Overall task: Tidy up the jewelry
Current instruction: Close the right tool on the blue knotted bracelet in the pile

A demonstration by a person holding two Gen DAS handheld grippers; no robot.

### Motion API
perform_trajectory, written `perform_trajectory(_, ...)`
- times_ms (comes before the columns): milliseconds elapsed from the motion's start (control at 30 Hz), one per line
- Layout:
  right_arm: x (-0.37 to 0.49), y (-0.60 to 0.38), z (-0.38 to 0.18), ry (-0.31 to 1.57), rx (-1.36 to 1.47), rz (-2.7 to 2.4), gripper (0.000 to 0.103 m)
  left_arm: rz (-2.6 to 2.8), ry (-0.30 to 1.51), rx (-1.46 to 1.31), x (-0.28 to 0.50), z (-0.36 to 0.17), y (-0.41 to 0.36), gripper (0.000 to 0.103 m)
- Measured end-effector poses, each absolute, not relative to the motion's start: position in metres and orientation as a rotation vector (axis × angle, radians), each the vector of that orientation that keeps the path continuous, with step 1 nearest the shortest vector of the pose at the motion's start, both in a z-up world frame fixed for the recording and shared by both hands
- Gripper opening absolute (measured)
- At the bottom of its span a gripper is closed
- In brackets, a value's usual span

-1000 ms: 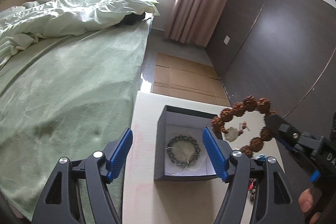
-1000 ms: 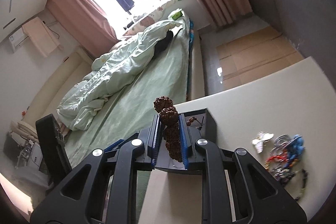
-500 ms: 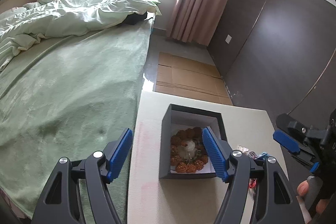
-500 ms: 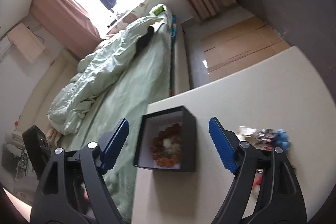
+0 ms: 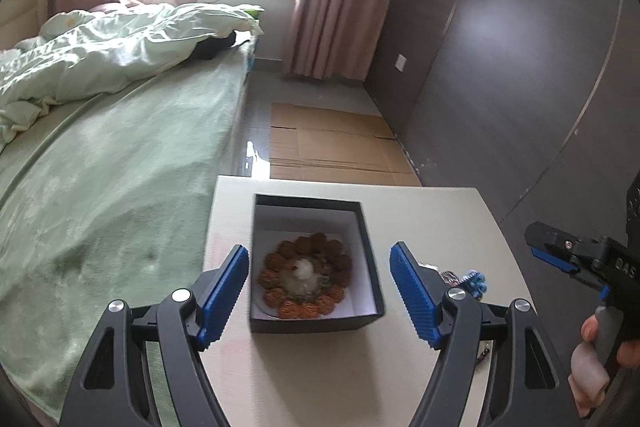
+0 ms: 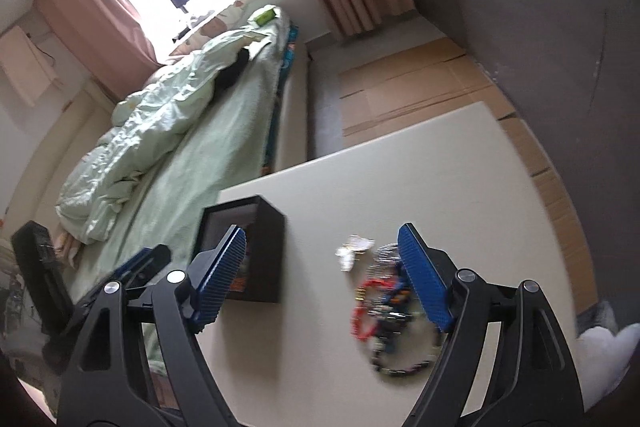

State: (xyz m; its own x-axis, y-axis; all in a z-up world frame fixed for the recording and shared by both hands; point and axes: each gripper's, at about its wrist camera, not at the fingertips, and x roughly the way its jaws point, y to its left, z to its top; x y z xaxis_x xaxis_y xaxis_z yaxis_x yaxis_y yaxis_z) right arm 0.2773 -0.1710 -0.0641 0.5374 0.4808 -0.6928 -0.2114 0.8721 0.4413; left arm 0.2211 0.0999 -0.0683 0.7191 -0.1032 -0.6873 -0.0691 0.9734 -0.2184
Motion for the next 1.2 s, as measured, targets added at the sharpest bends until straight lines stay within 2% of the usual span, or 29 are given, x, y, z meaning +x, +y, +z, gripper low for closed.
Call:
perform_trajectory(367, 0.284, -0.197, -0.081, 0.987, 0.273, 0.355, 0.078, -0.097, 0.777, -0.158, 0.226, -0.073, 0.058, 0.071)
perform_trajectory(600, 0.292, -0.198, -0.104, 1.067, 0.225, 0.363, 0.05, -0.144, 0.788, -0.115, 0.23, -0.079, 0.034, 0.069)
perform_trajectory(833, 0.304, -0.195, -0.128, 1.125, 0.225, 0.376, 0.044, -0.196, 0.818, -0.087, 0.238, -0.092, 0.013, 0.054)
perform_trajectory(867, 0.305, -0.193, -0.132, 1.133, 0.223, 0.374, 0.039, -0.201, 0.821, -0.089, 0.239, -0.094, 0.012, 0.053)
perform_trajectory(967, 0.311, -0.19, -0.143, 1.16, 0.217, 0.379, 0.038, -0.22, 0.833, -0.087, 0.244, -0.101, 0.006, 0.051)
perform_trajectory(1100, 0.319, -0.185, -0.154, 1.195, 0.219, 0.39, 0.017, -0.242, 0.846, -0.075, 0.248, -0.108, -0.002, 0.048)
perform_trajectory(1200, 0.319, -0.185, -0.15, 1.177, 0.207, 0.384, 0.013, -0.255, 0.848, -0.069, 0.25, -0.11, -0.007, 0.048)
